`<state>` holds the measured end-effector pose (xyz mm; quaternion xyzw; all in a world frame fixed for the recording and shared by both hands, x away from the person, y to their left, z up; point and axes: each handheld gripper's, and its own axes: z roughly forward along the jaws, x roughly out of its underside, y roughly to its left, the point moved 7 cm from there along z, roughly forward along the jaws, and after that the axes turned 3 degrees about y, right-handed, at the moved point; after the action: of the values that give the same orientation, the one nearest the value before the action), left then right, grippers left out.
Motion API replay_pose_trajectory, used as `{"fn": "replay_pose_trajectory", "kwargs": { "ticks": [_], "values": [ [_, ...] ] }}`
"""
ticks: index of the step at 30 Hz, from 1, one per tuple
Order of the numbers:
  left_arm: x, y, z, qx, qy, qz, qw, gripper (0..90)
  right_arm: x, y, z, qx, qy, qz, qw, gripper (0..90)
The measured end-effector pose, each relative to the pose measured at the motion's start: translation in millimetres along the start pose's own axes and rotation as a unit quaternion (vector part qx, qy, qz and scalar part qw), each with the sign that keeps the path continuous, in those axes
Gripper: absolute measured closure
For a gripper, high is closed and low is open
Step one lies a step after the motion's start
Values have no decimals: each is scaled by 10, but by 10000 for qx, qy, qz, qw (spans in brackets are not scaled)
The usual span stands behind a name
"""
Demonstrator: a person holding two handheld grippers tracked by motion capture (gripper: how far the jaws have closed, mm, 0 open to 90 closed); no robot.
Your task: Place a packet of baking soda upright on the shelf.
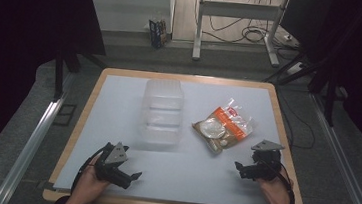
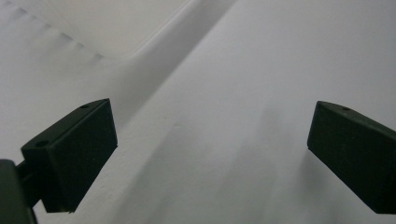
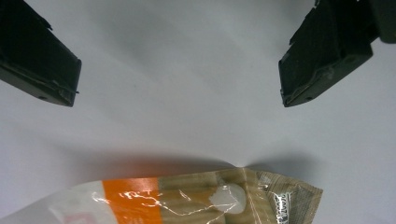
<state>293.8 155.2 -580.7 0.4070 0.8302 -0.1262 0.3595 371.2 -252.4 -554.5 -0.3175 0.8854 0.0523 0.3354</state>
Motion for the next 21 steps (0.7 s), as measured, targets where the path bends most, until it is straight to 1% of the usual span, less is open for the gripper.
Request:
{"fn": "replay_pose_trajectory", "kwargs": {
  "ticks": [3,5,9,11,13,15,21],
  "values": [
    [2,11,-6,1,-20,-38,10000,15,9,23,46,-200,-10,-64,9998,0],
    [4,17,-7,-7,-24,-56,10000,15,17,31,58,-266,16,-65,9996,0],
    [3,5,-5,-8,-16,-23,10000,15,12,24,60,-288,-27,-66,9996,0],
    [4,2,-5,-7,-13,-7,10000,14,12,18,64,-314,-32,-23,9995,0],
    [3,5,-6,-15,-24,-20,10000,14,14,6,68,-297,-26,-31,9996,0],
    [4,12,-7,-24,-30,-29,10000,13,15,2,81,-265,-11,-51,9996,0],
    [7,18,-5,-26,-28,-37,10000,10,-4,22,95,-291,-2,-157,9995,0]
  ]
}}
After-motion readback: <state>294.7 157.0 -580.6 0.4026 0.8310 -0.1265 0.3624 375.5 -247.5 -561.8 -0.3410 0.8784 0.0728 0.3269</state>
